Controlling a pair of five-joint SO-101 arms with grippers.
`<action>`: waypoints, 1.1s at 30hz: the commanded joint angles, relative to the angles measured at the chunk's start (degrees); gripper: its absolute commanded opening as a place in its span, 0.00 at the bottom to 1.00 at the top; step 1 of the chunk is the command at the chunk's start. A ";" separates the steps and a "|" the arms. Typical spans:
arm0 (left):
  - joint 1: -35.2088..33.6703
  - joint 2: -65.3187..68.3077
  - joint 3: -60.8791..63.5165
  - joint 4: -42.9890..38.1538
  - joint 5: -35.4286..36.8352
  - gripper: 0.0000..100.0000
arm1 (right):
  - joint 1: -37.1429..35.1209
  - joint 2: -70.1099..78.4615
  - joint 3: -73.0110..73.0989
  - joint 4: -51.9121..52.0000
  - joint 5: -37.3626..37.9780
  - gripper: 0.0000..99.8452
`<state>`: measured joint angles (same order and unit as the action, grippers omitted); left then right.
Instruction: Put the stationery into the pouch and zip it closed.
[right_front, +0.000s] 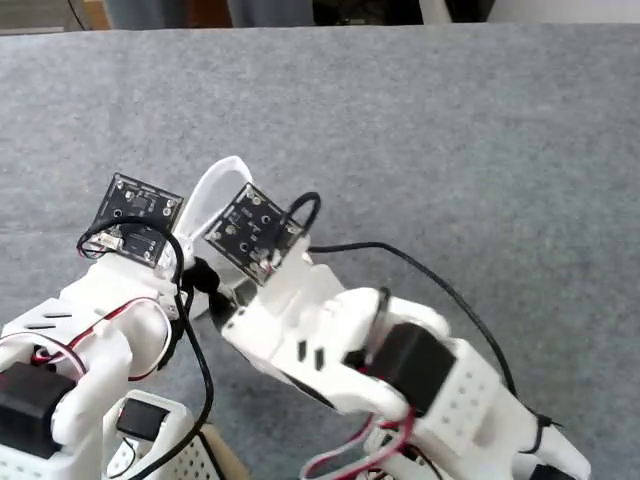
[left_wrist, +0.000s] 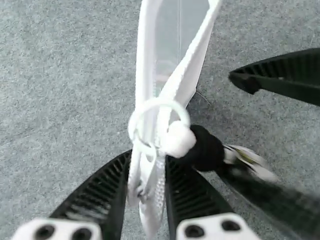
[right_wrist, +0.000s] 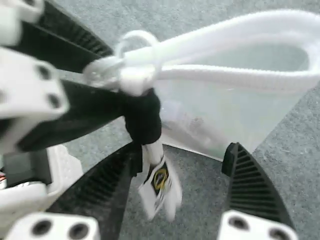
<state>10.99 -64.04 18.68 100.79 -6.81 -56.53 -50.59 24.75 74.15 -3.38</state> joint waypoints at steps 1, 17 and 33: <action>-0.31 -1.23 -0.75 0.09 0.35 0.03 | -4.48 -2.77 -8.84 4.48 -0.18 0.27; -0.31 -1.67 -1.27 0.09 0.35 0.03 | -7.65 -3.12 -4.79 1.76 0.00 0.27; 0.22 -5.36 -0.22 0.26 1.58 0.03 | -0.88 -3.38 3.82 -10.11 5.01 0.27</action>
<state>10.73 -67.56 18.77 100.79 -6.02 -60.22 -53.41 28.44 67.12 1.19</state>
